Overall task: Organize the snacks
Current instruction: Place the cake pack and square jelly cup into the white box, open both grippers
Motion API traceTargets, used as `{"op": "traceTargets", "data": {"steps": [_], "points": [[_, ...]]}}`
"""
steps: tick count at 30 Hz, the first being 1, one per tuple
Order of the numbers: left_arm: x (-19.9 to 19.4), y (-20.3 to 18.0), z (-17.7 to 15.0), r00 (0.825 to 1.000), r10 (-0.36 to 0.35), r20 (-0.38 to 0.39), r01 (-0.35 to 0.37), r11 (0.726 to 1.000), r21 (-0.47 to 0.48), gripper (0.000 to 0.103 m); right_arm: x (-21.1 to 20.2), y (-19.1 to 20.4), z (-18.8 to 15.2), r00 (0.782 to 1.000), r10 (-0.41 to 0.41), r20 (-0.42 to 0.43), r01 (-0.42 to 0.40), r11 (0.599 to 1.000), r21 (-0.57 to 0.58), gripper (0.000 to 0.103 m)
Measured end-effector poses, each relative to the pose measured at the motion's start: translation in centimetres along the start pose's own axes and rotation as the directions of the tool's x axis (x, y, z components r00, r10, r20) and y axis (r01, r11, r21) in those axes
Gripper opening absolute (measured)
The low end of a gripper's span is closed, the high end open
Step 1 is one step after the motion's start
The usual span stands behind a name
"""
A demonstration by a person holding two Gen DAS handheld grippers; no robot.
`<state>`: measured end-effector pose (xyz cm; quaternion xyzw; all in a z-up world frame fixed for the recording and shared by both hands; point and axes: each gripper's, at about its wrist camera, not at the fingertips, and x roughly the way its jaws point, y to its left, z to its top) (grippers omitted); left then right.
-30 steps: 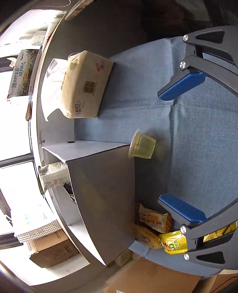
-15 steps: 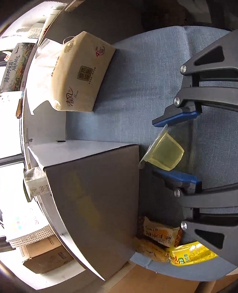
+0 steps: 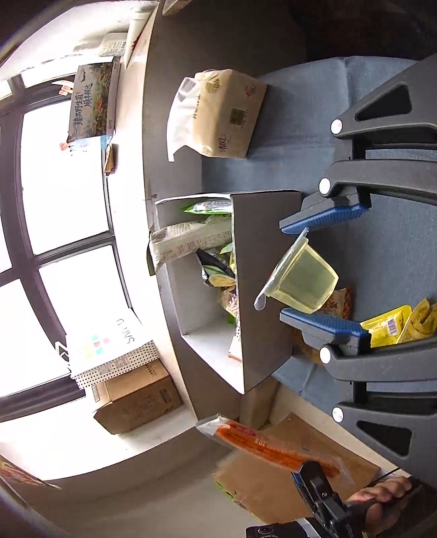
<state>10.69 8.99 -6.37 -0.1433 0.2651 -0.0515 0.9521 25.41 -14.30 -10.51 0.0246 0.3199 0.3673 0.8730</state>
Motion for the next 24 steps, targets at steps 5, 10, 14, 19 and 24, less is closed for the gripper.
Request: {"op": "traceTargets", "data": {"steps": [5,10,14,19,24], "points": [[3.6,1.0,5.3,0.999,0.049,0.011,-0.049,0.999,0.001,0.062,1.4,1.1,4.6,0.999,-0.012,0.035,0.012,1.0,-0.005,0.05],[8.8,2.8,9.8,0.994,0.111,-0.026,-0.111,0.994,-0.014,0.062,5.1,0.9,8.2,1.0,-0.018,-0.001,0.018,1.0,-0.006,0.05],[12.5,4.2,11.8,0.992,0.12,-0.047,-0.122,0.991,-0.061,0.062,8.4,0.3,10.1,0.997,-0.062,-0.045,0.062,0.998,-0.014,0.05],[16.0,4.7,12.4,0.969,0.211,-0.126,-0.221,0.973,-0.069,0.101,11.6,-0.8,10.7,0.984,-0.128,-0.12,0.126,0.992,-0.025,0.069],[15.4,4.9,11.6,0.967,0.231,-0.107,-0.238,0.97,-0.057,0.103,10.9,-1.1,9.8,0.981,-0.171,-0.087,0.166,0.984,-0.058,0.103]]}}
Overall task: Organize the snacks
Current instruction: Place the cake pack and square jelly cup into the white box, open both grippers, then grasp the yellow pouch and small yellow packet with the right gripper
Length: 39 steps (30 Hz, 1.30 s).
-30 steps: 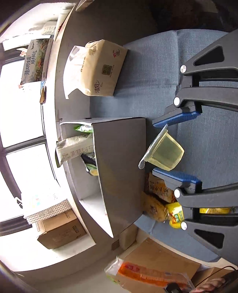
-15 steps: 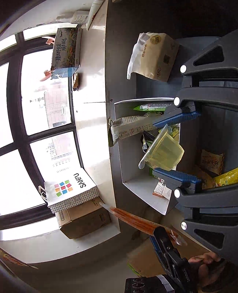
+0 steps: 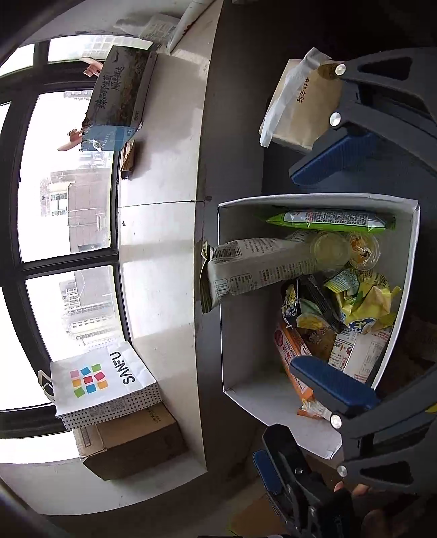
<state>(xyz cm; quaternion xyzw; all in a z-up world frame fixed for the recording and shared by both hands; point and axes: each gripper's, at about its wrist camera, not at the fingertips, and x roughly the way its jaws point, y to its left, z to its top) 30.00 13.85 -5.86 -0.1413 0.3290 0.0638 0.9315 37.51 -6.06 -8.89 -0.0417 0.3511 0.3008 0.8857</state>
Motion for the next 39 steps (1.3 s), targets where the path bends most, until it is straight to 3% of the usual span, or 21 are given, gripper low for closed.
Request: {"op": "traceTargets", "data": {"steps": [5,9,18,23,31,36,39], "points": [[-0.8,1.3,-1.0,1.0,-0.012,-0.022,0.012,1.0,-0.002,0.103,-1.5,1.1,-1.3,0.998,0.06,-0.007,-0.06,0.997,-0.043,0.103],[-4.0,1.6,-2.1,0.999,-0.005,0.042,0.005,1.0,0.009,0.103,-4.3,2.3,-2.3,0.994,0.096,0.046,-0.093,0.994,-0.063,0.103],[-12.4,-0.1,-7.7,0.983,-0.161,0.093,0.153,0.985,0.081,0.103,-12.7,3.5,-7.5,0.962,0.234,0.141,-0.221,0.97,-0.104,0.103],[-15.2,-1.1,-11.9,0.98,-0.181,0.089,0.174,0.981,0.084,0.103,-16.9,2.8,-11.5,0.937,0.285,0.202,-0.277,0.958,-0.07,0.103],[-17.1,-2.1,-17.0,0.982,-0.184,0.048,0.181,0.981,0.066,0.103,-20.2,2.0,-17.9,0.938,0.257,0.231,-0.26,0.965,-0.015,0.103],[-16.8,-1.8,-18.5,0.978,-0.211,-0.003,0.211,0.977,0.037,0.103,-20.7,2.6,-21.2,0.969,0.157,0.19,-0.147,0.987,-0.065,0.103],[-17.1,-1.2,-19.0,0.98,-0.201,0.01,0.201,0.98,0.011,0.103,-20.8,2.4,-22.5,0.969,0.177,0.175,-0.167,0.983,-0.07,0.103]]}}
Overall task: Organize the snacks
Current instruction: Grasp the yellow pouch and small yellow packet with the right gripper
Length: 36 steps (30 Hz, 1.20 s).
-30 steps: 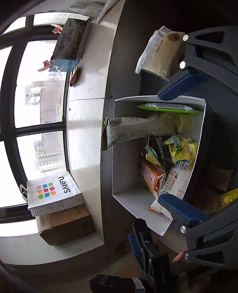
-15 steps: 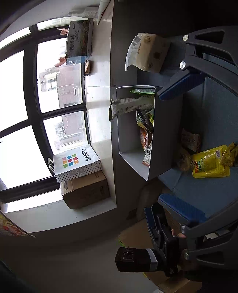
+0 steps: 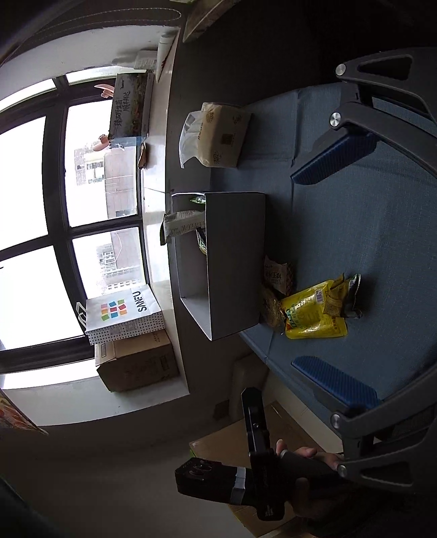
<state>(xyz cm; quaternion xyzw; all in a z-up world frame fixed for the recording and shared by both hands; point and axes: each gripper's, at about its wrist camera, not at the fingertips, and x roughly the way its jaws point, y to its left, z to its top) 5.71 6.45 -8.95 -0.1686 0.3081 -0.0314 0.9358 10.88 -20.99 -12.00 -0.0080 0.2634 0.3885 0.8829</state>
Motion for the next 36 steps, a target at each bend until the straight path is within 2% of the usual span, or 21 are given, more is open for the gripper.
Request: {"op": "traceTargets", "data": {"steps": [3,13,16,24,29,32,34,36], "points": [[-0.3,0.5,-0.1,1.0,-0.021,0.01,0.022,0.999,-0.035,0.103,0.8,0.1,-0.9,0.999,-0.009,-0.038,0.009,1.0,-0.011,0.103],[-1.4,1.1,-0.1,0.999,0.027,0.039,-0.026,0.999,-0.029,0.103,5.6,2.5,-1.9,0.985,0.022,-0.172,-0.043,0.992,-0.122,0.103],[-1.5,1.6,-0.5,0.999,0.024,0.033,-0.023,0.999,-0.037,0.103,8.1,3.7,-1.9,0.965,0.068,-0.252,-0.109,0.982,-0.154,0.103],[-2.2,2.5,-1.2,0.999,0.03,0.026,-0.028,0.998,-0.054,0.103,17.0,7.2,-3.0,0.903,0.004,-0.43,-0.123,0.961,-0.249,0.103],[-2.5,3.3,-1.1,0.999,0.034,0.03,-0.032,0.996,-0.082,0.103,19.5,8.3,-4.0,0.891,-0.041,-0.453,-0.106,0.95,-0.294,0.103],[-2.7,3.3,-1.1,0.998,0.039,0.04,-0.035,0.996,-0.078,0.103,20.2,7.9,-4.4,0.879,-0.022,-0.476,-0.118,0.958,-0.263,0.103],[-2.9,3.5,-1.1,0.998,0.043,0.042,-0.04,0.996,-0.084,0.103,20.9,7.6,-4.7,0.87,-0.054,-0.491,-0.092,0.959,-0.27,0.103],[-2.9,3.9,-1.2,0.998,0.039,0.044,-0.034,0.995,-0.099,0.103,20.6,7.3,-4.8,0.879,-0.049,-0.475,-0.093,0.958,-0.271,0.1]]}}
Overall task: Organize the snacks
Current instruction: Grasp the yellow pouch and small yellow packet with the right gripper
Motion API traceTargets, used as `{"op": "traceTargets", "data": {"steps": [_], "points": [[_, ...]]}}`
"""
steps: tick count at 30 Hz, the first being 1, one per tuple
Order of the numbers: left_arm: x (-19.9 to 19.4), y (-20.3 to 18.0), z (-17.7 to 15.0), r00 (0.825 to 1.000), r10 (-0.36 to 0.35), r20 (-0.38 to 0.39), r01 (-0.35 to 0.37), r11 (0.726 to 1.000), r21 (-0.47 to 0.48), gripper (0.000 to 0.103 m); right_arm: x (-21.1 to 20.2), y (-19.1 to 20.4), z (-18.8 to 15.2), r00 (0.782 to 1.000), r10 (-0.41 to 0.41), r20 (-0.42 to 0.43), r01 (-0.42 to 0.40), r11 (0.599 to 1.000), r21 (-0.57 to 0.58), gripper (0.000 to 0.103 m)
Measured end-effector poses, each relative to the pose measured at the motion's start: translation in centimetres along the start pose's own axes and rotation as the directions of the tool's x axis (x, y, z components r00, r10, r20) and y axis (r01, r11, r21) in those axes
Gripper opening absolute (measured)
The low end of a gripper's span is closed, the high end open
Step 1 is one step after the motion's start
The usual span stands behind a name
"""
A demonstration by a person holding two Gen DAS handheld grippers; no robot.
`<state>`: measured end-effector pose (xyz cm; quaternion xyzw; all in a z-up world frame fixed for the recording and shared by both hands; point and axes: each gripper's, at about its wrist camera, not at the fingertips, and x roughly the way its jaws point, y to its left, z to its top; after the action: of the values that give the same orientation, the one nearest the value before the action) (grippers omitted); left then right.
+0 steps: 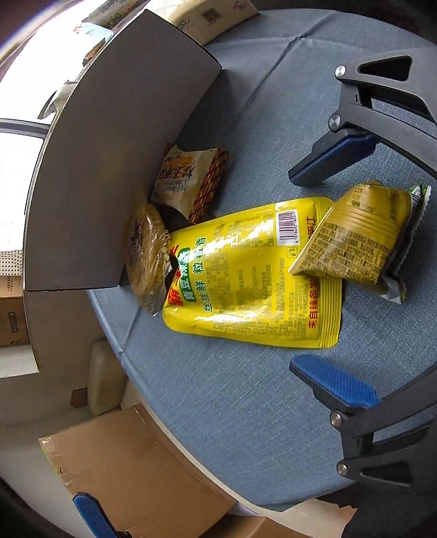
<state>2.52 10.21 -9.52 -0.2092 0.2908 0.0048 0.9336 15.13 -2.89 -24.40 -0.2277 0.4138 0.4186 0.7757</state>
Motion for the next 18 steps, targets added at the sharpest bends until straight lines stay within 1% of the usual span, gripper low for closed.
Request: {"op": "traceTargets", "data": {"steps": [3,4,5,8,10,11,12,13,14,15,16,17,18], "points": [[0.3,0.5,-0.2,1.0,0.0,-0.009,0.0,1.0,-0.015,0.103,-0.3,0.2,0.0,1.0,0.009,0.009,-0.008,1.0,-0.025,0.09],[0.5,0.6,-0.3,1.0,0.0,-0.016,0.0,1.0,-0.017,0.103,-0.7,0.1,-0.2,1.0,0.016,0.014,-0.016,0.999,-0.028,0.084],[0.6,0.7,-0.4,1.0,0.002,-0.021,-0.003,1.0,-0.021,0.103,-0.9,0.2,-0.2,1.0,0.014,0.02,-0.014,0.999,-0.031,0.075],[0.7,0.8,-0.5,1.0,0.002,-0.024,-0.003,1.0,-0.022,0.103,-1.5,0.3,-0.4,1.0,0.017,0.026,-0.016,0.999,-0.037,0.055],[0.7,0.9,-0.6,1.0,0.011,-0.023,-0.012,1.0,-0.019,0.103,-1.9,0.5,-0.6,1.0,0.022,0.021,-0.021,0.999,-0.046,0.051],[0.6,1.0,-0.6,1.0,0.016,-0.021,-0.016,1.0,-0.02,0.103,-2.2,0.6,-0.8,0.999,0.025,0.024,-0.024,0.998,-0.053,0.047],[0.6,1.2,-0.6,1.0,0.017,-0.02,-0.018,1.0,-0.024,0.103,-2.6,0.6,-1.0,0.999,0.038,0.031,-0.036,0.998,-0.059,0.045],[0.7,1.5,-0.6,1.0,0.018,-0.021,-0.018,0.999,-0.028,0.103,-3.1,0.6,-1.1,0.998,0.046,0.039,-0.043,0.997,-0.066,0.029],[0.9,1.6,-0.6,1.0,0.021,-0.024,-0.021,0.999,-0.027,0.103,-3.8,0.6,-1.3,0.998,0.033,0.057,-0.029,0.997,-0.069,0.021],[1.2,1.8,-0.6,0.999,0.027,-0.031,-0.028,0.999,-0.024,0.103,-4.3,0.4,-1.4,0.997,0.035,0.064,-0.031,0.997,-0.066,0.021],[1.6,2.0,-0.6,0.998,0.036,-0.043,-0.037,0.999,-0.023,0.103,-4.8,0.2,-1.5,0.996,0.051,0.068,-0.046,0.997,-0.064,0.018],[2.0,2.1,-0.7,0.997,0.048,-0.054,-0.049,0.998,-0.025,0.103,-5.3,-0.1,-1.8,0.995,0.063,0.075,-0.058,0.996,-0.06,0.011],[2.2,2.3,-0.8,0.997,0.055,-0.061,-0.057,0.998,-0.029,0.103,-5.7,-0.3,-2.0,0.995,0.065,0.077,-0.061,0.997,-0.055,0.01]]}}
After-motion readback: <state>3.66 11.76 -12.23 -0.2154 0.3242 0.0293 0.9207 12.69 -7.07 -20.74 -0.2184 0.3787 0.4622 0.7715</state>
